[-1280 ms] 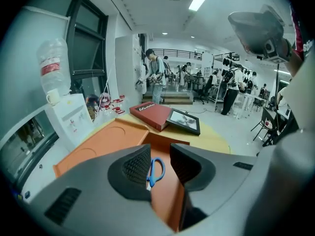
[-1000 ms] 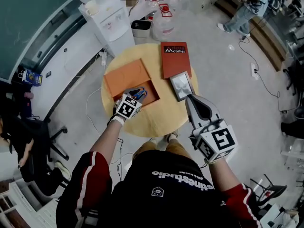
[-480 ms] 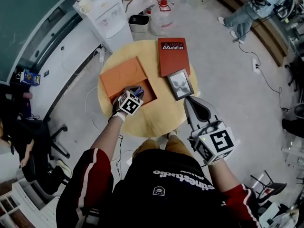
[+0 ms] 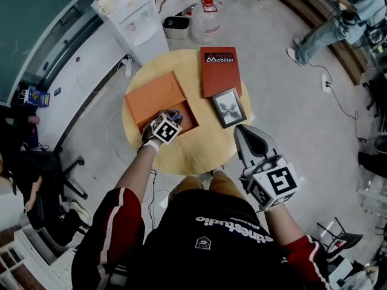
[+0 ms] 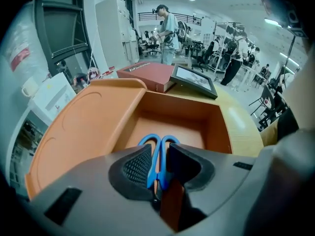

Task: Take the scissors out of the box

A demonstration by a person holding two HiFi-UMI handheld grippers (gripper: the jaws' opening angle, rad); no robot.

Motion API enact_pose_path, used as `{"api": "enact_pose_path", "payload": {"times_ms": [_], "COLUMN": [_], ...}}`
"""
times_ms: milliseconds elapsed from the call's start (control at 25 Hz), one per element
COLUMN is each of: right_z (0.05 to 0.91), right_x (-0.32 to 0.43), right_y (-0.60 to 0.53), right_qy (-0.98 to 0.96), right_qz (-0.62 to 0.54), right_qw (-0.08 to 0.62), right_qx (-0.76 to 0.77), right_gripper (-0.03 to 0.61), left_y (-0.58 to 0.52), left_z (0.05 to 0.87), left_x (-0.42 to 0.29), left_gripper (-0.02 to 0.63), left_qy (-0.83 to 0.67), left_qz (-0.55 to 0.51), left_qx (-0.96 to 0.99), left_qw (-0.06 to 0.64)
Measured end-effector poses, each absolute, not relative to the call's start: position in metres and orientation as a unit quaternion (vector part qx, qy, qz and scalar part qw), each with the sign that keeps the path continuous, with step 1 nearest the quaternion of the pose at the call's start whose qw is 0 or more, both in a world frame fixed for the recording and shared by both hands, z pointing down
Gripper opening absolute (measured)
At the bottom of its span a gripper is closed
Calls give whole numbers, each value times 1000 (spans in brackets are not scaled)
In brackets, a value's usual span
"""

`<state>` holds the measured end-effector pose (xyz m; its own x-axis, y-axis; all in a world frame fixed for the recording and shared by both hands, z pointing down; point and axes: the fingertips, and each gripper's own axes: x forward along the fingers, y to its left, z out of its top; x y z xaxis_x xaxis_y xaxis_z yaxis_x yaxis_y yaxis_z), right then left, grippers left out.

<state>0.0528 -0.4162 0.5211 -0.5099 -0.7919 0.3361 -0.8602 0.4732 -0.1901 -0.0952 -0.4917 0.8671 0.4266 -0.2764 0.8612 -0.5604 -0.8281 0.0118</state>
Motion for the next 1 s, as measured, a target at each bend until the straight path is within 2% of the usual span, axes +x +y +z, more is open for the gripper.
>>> {"api": "enact_pose_path", "payload": {"times_ms": [280,520,720,1000], "right_z": [516,513,515,505], "right_x": [46,49,56,54], "right_y": [-419,-414,-407,-397], "right_qy": [-852,-850,-848,-855], "right_qz": [184,184,170,154], "right_qw": [81,75,102,88], "right_qx": [483,487,491,487], "right_gripper": [26,27,26,28], "left_y": [-490,-484,-485,-486], "left_z": [870,872,861,832], "left_x": [-95,-95,-94,-92], "left_gripper": [92,87,87,87], "left_qy": [-238,-232,-241,-259], "left_qz": [478,486,483,458], "left_qx": [832,831,833,843], "left_qw": [154,138,123,107]}}
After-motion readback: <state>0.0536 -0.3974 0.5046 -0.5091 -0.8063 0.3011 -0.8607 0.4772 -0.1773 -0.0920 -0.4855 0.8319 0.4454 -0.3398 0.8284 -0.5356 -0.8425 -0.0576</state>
